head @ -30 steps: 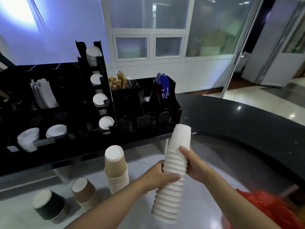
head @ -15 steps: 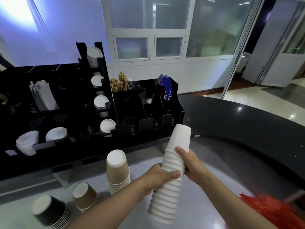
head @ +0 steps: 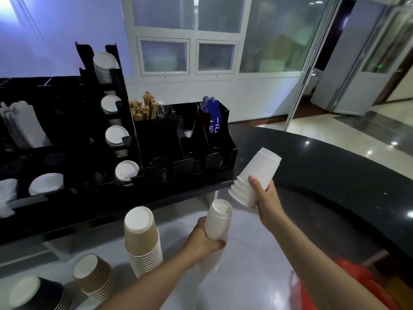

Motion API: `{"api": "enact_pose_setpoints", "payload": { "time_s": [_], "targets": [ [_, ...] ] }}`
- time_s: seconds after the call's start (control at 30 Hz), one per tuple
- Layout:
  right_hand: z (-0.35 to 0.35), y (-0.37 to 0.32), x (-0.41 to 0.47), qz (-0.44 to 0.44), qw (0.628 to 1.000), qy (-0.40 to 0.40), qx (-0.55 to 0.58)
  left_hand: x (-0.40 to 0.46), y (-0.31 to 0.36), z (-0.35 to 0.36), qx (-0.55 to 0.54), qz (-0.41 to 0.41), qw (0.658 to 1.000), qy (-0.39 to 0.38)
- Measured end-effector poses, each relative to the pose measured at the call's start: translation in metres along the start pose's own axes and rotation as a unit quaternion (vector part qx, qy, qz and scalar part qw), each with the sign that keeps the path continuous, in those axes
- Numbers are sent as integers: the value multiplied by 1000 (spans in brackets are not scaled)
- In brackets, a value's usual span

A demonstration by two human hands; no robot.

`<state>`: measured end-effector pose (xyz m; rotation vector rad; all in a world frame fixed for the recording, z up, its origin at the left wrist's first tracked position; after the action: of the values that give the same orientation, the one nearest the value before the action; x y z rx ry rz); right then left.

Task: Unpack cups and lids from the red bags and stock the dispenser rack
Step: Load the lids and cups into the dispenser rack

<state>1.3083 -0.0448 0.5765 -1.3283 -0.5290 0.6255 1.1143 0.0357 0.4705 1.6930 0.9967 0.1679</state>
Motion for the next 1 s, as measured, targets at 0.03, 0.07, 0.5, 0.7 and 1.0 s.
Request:
{"api": "enact_pose_setpoints", "payload": {
  "time_s": [0.03,0.07,0.5,0.7,1.0],
  "targets": [
    [-6,-2,1,3,1000,-1,3,5,-1,5,-7,-2,1000,-1],
    [-10,-3,1,8,1000,-7,7,9,-2,10,-12,-3,1000,-1],
    [-17,-9,5,29,996,-66,52,29,6,7,13,49,998,-35],
    [46,-53,28,2,993,-105,59,4,80,-49,-93,158,981,68],
    [177,-152,65,-91,985,-146,28,-52,173,-208,-10,276,907,318]
  ]
}}
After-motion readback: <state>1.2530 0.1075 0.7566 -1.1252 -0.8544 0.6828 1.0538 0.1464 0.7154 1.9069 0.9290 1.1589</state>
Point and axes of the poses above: each hand's wrist, its own x-axis towards the middle knuckle, its own z-axis out of the palm, y = z × x, the point moved 2 cm from there along x, towards the middle knuckle, and after that the axes turned 5 degrees about -z, right-handed, at the moved point
